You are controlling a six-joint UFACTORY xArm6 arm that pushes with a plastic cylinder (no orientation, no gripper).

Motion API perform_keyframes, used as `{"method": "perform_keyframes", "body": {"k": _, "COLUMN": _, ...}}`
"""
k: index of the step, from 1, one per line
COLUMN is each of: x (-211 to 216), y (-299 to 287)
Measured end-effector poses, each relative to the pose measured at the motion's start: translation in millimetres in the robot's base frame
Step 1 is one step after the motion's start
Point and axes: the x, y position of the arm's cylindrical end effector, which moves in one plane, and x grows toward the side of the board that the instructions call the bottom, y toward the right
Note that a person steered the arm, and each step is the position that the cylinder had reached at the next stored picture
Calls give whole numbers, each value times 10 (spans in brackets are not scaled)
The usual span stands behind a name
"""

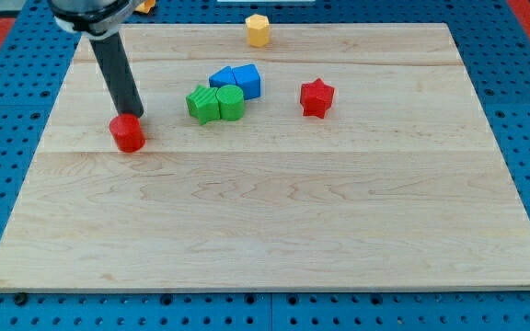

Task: Move the red circle towards the bottom right side of the board

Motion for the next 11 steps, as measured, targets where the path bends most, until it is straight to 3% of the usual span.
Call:
{"method": "perform_keyframes", "body": {"k": 2, "x": 304, "y": -428}}
{"method": "perform_keyframes", "body": {"k": 3, "x": 650, "y": -256}}
{"method": "perform_keyframes", "body": {"k": 6, "x": 865, "y": 1457}}
{"method": "perform_keyframes", "body": {"k": 7, "x": 716, "y": 1230}}
{"method": "perform_keyframes", "body": {"k": 8, "x": 643, "y": 1407}}
{"method": "perform_keyframes", "body": {"k": 11, "x": 866, "y": 2570}}
